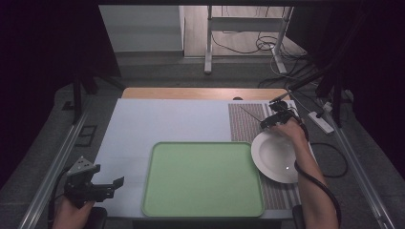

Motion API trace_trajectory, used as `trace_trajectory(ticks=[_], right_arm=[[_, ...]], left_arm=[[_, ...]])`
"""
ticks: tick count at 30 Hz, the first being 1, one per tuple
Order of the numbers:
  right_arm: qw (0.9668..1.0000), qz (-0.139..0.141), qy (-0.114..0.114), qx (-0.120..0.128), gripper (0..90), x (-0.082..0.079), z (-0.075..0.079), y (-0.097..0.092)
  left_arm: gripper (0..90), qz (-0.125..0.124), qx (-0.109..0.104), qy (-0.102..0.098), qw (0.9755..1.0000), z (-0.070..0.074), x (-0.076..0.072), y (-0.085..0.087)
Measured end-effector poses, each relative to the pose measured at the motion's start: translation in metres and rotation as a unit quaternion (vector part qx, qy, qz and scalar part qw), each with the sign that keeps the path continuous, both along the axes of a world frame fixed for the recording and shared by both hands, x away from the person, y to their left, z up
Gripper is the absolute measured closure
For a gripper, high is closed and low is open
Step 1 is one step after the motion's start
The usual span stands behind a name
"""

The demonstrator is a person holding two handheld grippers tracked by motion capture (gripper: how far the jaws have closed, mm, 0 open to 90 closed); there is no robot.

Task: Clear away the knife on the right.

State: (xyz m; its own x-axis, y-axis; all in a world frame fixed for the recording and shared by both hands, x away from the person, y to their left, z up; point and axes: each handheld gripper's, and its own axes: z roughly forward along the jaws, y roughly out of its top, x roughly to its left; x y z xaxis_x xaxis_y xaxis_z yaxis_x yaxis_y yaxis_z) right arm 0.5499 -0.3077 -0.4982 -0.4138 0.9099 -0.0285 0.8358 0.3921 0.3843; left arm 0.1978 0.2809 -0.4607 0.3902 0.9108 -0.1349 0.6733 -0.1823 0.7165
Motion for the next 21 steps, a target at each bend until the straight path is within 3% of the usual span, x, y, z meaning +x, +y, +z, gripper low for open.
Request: trace_trajectory(ticks=[2,5,9,11,21], right_arm=[[0.9999,0.005,-0.003,-0.009,16.2,-0.001,-0.001,-0.001],[0.9993,0.035,-0.009,-0.006,45.9,-0.003,0.004,-0.001],[0.9985,0.056,-0.002,0.000,64.6,-0.004,0.007,0.002],[0.9978,0.067,0.003,0.005,78.1,-0.004,0.007,0.003],[0.9956,0.094,0.008,-0.002,80.6,-0.002,0.009,0.001]], left_arm=[[1.6,-0.001,0.002,0.000,1.0000,0.000,0.000,0.000],[1.6,-0.001,0.003,0.001,1.0000,0.000,0.000,-0.001],[1.6,-0.001,0.003,0.002,1.0000,0.000,0.000,0.000],[1.7,-0.001,0.002,0.002,1.0000,0.000,0.000,0.000],[1.6,0.003,-0.005,0.003,1.0000,0.000,0.001,0.001]])
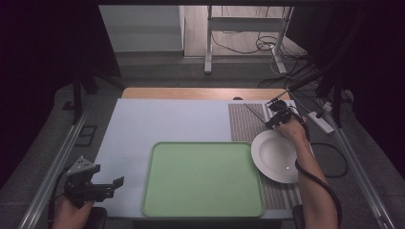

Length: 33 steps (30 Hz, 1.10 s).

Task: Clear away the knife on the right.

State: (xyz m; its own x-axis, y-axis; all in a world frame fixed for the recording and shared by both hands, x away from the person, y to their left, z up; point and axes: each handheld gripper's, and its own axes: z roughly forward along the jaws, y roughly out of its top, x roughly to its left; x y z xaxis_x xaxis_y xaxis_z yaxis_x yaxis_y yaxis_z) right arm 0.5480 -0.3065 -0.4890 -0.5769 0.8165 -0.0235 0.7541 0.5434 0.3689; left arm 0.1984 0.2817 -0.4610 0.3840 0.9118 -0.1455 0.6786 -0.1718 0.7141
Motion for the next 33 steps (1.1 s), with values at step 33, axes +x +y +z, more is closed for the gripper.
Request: trace_trajectory(ticks=[33], right_arm=[[0.9957,-0.056,-0.039,0.062,80.6,-0.018,0.058,-0.057]], left_arm=[[1.6,0.002,0.001,-0.001,1.0000,0.000,0.000,0.000]])
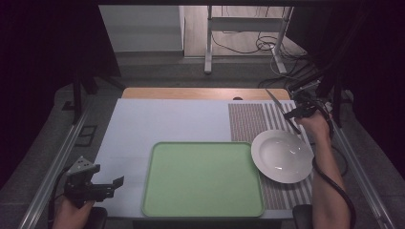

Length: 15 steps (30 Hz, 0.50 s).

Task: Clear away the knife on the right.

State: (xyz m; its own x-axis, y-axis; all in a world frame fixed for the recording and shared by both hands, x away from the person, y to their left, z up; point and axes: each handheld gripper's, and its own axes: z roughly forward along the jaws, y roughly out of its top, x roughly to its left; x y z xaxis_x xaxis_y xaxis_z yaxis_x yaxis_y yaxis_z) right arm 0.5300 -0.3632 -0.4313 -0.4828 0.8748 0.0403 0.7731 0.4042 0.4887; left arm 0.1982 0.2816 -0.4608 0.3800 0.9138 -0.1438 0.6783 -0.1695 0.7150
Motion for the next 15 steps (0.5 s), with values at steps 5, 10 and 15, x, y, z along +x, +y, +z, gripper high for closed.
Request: trace_trajectory(ticks=[5,10,15], right_arm=[[0.9999,0.014,0.005,0.006,80.6,-0.011,0.002,0.016],[0.9996,0.025,0.014,0.004,80.5,-0.023,-0.001,0.027],[0.9990,0.037,0.024,0.002,80.5,-0.033,-0.006,0.037]], left_arm=[[1.7,-0.001,0.000,-0.001,1.0000,0.000,0.000,0.000],[1.7,-0.003,0.000,0.000,1.0000,0.000,0.000,0.000],[1.9,-0.009,0.003,0.001,0.9999,0.000,0.000,-0.001]])
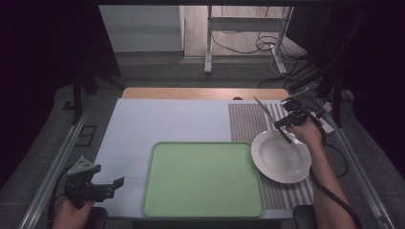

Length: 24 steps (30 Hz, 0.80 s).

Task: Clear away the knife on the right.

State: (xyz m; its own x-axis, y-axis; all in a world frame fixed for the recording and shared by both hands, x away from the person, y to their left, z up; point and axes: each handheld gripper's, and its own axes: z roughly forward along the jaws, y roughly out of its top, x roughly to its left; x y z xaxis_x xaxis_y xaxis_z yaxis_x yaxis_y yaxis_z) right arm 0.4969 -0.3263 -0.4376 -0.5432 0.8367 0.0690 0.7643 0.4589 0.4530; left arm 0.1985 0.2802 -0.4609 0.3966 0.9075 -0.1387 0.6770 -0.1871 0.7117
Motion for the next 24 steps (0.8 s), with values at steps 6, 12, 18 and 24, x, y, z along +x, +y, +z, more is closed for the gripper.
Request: trace_trajectory(ticks=[6,12,18,24], right_arm=[[0.9998,0.013,0.006,0.012,80.5,-0.013,-0.001,0.014],[0.9995,0.031,0.006,0.009,80.5,-0.030,-0.001,0.030],[0.9985,0.054,0.005,0.004,80.5,-0.051,-0.003,0.047],[0.9969,0.079,0.000,0.003,80.5,-0.078,-0.003,0.066]], left_arm=[[2.2,-0.006,0.003,0.003,1.0000,0.000,0.001,-0.001],[2.3,-0.008,0.002,0.003,1.0000,0.000,0.001,-0.001],[2.4,-0.010,0.004,0.003,0.9999,0.000,0.001,-0.001],[2.4,-0.010,0.005,0.002,0.9999,0.000,0.001,-0.001]])
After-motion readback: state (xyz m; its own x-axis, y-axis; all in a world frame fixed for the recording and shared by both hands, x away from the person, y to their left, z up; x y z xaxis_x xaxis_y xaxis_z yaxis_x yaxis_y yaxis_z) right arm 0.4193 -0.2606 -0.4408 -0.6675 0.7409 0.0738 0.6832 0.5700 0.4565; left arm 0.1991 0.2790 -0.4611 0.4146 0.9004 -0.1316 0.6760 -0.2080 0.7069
